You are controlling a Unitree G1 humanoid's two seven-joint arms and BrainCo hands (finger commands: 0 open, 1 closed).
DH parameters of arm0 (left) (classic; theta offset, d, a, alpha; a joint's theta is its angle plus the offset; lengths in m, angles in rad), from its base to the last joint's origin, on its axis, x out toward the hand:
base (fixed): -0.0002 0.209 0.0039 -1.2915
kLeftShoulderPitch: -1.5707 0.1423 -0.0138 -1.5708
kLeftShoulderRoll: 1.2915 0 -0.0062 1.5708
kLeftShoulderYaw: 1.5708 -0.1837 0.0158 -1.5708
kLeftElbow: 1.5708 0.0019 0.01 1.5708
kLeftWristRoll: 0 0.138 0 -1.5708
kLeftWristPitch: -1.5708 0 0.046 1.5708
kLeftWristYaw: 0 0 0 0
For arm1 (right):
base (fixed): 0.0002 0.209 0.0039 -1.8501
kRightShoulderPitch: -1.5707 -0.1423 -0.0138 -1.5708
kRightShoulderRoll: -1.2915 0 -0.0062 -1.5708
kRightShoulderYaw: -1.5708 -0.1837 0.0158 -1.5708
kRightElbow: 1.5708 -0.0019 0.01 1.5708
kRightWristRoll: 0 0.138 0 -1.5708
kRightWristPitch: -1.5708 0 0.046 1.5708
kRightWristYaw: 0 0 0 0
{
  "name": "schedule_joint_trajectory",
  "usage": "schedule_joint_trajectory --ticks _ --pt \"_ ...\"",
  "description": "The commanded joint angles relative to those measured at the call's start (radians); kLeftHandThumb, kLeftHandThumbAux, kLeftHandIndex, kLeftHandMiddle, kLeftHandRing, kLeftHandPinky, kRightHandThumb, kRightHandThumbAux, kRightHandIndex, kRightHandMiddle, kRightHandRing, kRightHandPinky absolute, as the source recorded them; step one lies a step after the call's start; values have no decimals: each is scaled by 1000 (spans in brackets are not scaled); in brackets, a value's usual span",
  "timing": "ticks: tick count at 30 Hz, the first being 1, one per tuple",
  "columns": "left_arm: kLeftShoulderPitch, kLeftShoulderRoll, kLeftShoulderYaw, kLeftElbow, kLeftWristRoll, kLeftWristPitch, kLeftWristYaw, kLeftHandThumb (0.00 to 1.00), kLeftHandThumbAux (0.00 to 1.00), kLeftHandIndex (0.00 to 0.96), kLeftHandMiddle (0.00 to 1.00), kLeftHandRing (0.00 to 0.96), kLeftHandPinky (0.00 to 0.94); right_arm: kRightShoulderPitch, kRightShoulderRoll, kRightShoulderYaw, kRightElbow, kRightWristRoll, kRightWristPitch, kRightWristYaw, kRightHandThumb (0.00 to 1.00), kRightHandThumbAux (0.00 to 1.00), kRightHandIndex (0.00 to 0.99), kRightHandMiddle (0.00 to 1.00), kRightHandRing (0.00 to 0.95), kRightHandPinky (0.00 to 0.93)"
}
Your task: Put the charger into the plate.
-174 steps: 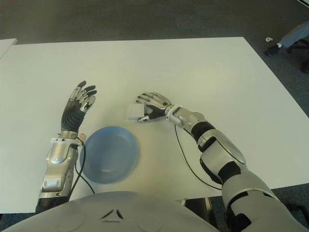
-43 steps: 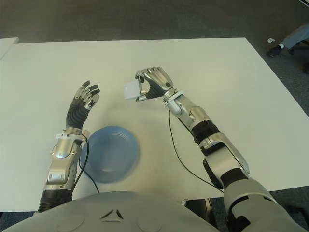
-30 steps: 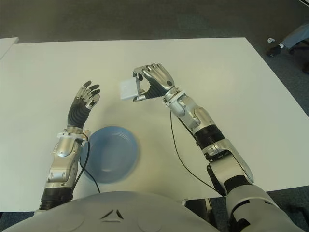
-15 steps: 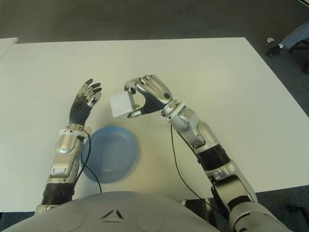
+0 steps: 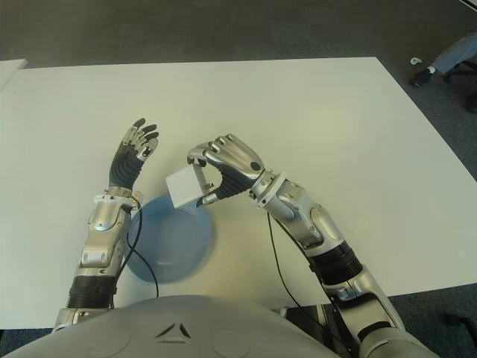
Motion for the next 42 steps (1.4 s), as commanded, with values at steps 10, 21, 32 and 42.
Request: schedule_joint_trajectory --ticks 10,21,32,42 --pt "-28 -15 14 46 -14 20 5 0 532 11 159 156 138 41 -24 13 -35 -22 -39 54 850 678 396 539 842 856" --pt "-30 -29 18 45 -20 24 4 0 529 11 168 165 147 55 -42 14 -54 -26 -61 83 850 679 395 540 845 860" --pt "-30 -41 16 35 -19 36 9 0 535 15 172 169 147 59 -47 18 -40 19 -96 104 850 679 397 540 836 841" --pt "-34 -48 6 31 0 40 19 0 529 15 168 166 147 37 -53 26 -10 115 -122 168 839 674 425 496 630 559"
